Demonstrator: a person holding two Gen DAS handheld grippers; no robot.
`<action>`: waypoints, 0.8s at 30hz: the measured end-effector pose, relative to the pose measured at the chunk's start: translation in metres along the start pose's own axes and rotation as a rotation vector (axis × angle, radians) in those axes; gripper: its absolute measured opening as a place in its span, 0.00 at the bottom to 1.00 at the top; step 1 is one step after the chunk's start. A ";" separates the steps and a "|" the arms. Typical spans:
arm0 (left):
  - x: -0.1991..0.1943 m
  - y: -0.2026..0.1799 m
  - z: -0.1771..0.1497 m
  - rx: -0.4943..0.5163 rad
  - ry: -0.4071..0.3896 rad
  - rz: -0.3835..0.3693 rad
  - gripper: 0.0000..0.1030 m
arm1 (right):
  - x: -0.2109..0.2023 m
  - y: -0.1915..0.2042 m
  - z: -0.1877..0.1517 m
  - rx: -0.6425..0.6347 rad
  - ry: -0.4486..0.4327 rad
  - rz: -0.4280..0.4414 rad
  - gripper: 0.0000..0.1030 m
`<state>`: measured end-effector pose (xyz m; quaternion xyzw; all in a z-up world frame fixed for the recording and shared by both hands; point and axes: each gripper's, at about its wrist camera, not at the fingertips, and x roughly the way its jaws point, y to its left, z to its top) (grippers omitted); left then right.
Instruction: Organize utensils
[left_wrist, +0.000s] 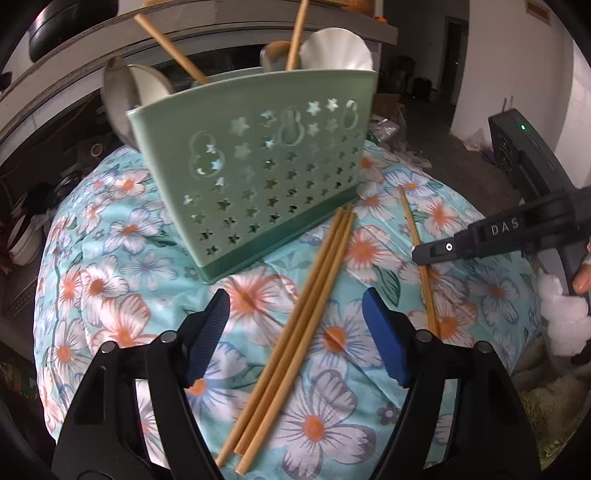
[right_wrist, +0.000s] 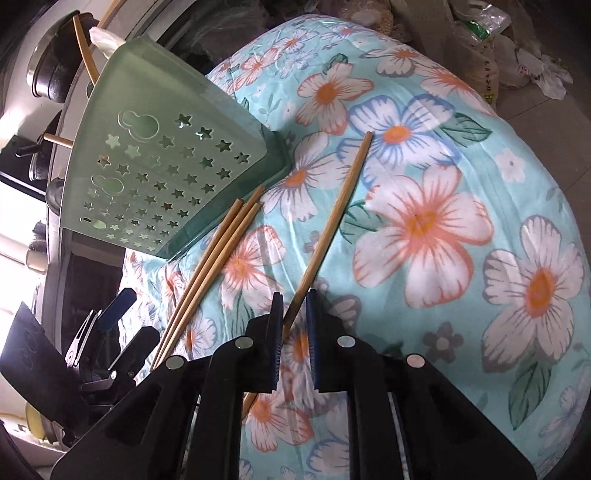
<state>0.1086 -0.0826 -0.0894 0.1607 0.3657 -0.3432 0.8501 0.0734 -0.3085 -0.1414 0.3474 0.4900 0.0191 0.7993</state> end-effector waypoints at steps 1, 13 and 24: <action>0.003 -0.004 -0.002 0.023 0.006 -0.011 0.57 | -0.002 -0.003 -0.001 0.010 -0.003 0.003 0.12; 0.030 -0.042 -0.010 0.264 0.047 0.026 0.17 | 0.001 -0.009 -0.003 0.037 -0.009 0.024 0.12; 0.042 -0.049 -0.001 0.324 0.020 0.072 0.11 | -0.001 -0.011 -0.004 0.043 -0.011 0.031 0.12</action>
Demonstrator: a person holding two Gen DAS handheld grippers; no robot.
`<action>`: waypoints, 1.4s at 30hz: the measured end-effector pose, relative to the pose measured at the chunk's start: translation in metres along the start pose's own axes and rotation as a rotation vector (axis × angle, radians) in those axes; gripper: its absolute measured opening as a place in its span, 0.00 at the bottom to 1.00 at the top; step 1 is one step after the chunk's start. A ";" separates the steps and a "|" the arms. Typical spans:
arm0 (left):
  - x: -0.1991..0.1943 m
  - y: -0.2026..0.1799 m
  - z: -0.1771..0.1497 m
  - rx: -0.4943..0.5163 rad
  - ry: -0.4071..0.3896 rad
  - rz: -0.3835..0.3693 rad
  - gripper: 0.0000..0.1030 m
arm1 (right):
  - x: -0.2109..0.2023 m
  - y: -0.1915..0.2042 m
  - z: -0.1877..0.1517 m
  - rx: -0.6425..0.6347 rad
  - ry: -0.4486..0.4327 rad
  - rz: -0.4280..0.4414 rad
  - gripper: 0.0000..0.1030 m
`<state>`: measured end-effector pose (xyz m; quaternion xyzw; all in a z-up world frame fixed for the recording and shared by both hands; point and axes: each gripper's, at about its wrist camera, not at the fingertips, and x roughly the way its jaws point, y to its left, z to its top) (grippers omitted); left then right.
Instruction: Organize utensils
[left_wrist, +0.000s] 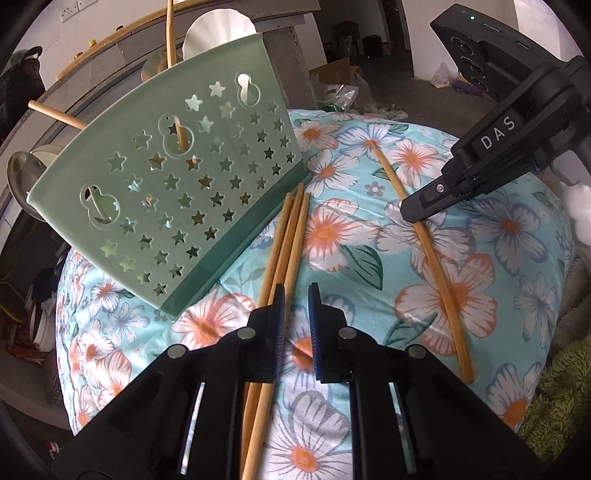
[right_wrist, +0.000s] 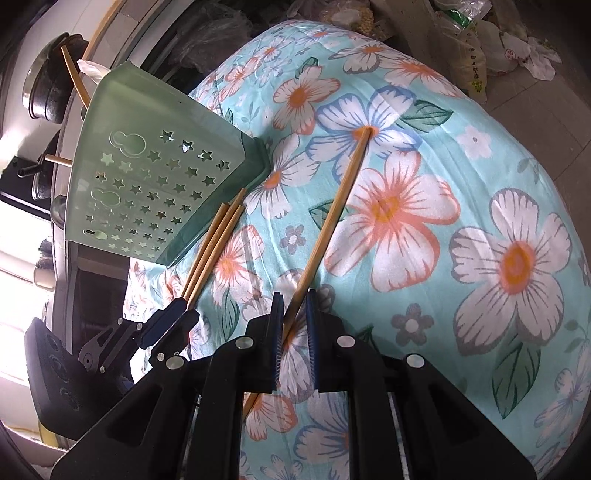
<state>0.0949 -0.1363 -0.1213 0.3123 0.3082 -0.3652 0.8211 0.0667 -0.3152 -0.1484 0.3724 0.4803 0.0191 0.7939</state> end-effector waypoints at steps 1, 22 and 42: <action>0.001 0.000 0.001 0.003 0.001 0.003 0.11 | 0.000 0.000 0.000 0.000 0.000 0.001 0.12; 0.033 -0.005 0.018 0.048 -0.004 0.020 0.05 | 0.001 0.000 0.000 0.001 0.001 0.003 0.12; 0.032 0.031 0.016 -0.316 0.068 -0.262 0.05 | 0.000 0.005 -0.004 -0.018 0.040 0.004 0.12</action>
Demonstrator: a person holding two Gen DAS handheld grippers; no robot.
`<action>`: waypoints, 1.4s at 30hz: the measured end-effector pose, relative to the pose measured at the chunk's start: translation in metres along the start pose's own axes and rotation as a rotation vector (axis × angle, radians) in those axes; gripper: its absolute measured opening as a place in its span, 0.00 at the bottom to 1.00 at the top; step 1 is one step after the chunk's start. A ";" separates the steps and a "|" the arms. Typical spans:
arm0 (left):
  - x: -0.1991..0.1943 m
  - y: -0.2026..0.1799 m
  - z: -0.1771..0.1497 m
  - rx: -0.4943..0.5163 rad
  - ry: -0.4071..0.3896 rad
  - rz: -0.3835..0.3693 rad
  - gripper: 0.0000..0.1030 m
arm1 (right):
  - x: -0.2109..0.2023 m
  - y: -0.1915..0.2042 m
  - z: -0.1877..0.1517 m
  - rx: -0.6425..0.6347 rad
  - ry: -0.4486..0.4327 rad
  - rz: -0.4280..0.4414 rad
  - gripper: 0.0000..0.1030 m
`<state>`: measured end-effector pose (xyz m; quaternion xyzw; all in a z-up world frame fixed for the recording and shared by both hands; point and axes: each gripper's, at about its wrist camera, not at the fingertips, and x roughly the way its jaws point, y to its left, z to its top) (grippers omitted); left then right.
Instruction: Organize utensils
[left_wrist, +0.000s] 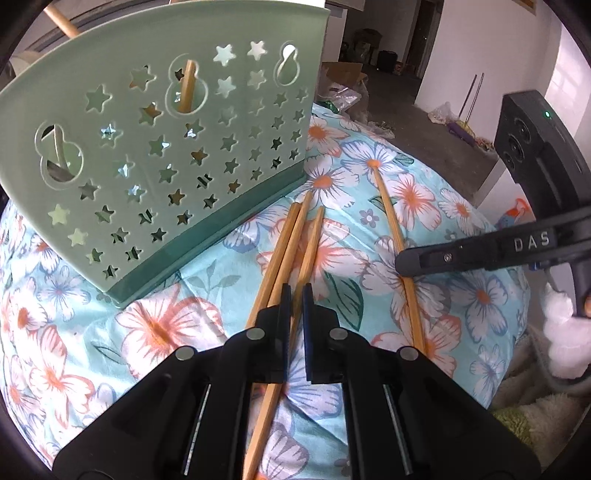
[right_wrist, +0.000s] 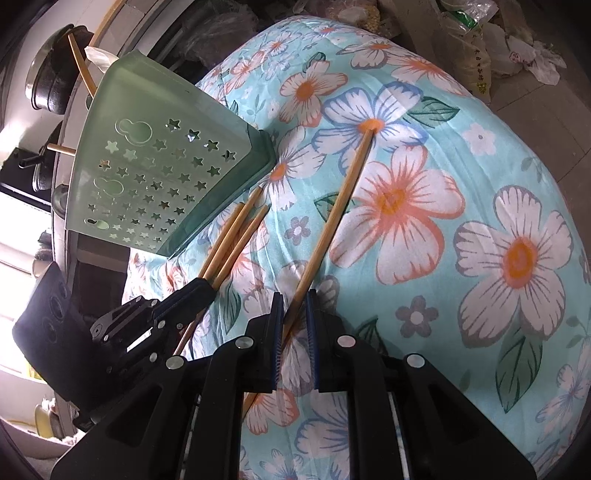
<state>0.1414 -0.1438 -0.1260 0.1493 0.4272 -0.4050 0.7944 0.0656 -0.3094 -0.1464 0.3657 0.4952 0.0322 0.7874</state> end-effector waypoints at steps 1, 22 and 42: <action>0.000 0.001 0.000 -0.016 0.003 -0.010 0.05 | 0.000 -0.001 -0.002 0.000 0.007 0.003 0.12; -0.002 -0.002 0.001 -0.085 0.041 -0.044 0.22 | -0.001 -0.004 -0.011 0.027 0.015 0.029 0.11; 0.000 0.008 -0.003 -0.221 0.115 -0.183 0.32 | -0.001 -0.005 -0.011 0.027 0.015 0.031 0.11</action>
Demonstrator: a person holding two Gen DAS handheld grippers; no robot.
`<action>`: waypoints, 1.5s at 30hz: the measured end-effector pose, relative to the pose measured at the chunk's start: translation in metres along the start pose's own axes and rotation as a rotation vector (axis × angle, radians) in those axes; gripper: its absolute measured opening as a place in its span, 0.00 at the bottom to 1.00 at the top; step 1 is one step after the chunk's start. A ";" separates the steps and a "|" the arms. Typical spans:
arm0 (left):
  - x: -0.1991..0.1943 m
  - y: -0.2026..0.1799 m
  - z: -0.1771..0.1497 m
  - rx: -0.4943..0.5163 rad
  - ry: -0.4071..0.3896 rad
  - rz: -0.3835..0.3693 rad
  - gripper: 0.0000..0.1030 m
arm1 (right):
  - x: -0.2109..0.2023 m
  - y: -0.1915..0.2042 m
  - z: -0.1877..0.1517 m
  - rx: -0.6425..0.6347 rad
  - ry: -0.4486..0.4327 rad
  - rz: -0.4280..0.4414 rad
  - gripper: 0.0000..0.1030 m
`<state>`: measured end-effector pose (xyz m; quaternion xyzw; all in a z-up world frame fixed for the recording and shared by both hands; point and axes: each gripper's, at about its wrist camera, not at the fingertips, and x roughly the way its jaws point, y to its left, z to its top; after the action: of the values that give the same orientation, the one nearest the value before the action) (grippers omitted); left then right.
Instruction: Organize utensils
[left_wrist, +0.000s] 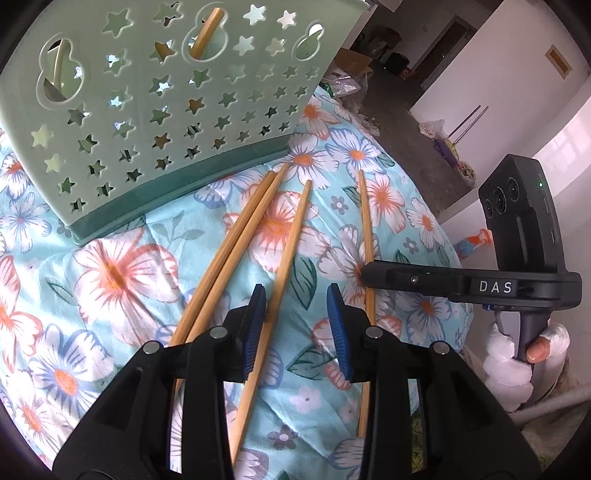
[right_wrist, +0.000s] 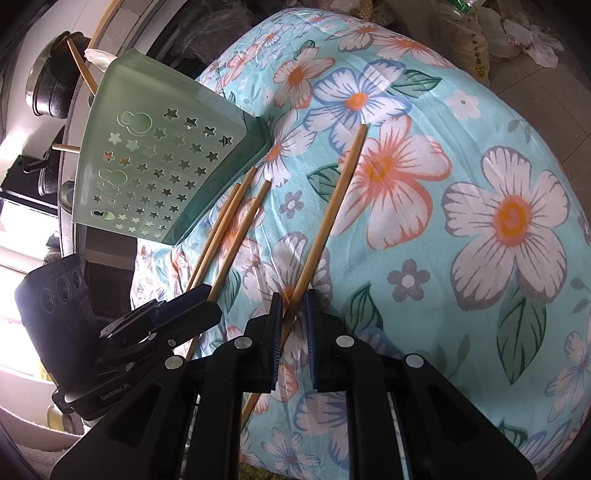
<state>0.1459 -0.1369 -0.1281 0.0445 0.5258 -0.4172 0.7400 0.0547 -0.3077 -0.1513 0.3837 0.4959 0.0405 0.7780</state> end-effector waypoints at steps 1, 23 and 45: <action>-0.001 0.001 -0.001 -0.002 0.001 -0.002 0.32 | 0.000 0.000 0.000 0.000 0.000 0.000 0.11; 0.002 0.003 -0.002 -0.003 0.004 -0.001 0.32 | 0.000 0.001 0.000 -0.014 -0.001 -0.010 0.11; 0.011 -0.008 0.018 0.082 -0.031 0.066 0.30 | -0.013 -0.006 0.016 -0.008 0.009 0.007 0.27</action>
<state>0.1547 -0.1571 -0.1258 0.0855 0.4949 -0.4143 0.7590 0.0595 -0.3265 -0.1417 0.3821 0.4977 0.0470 0.7773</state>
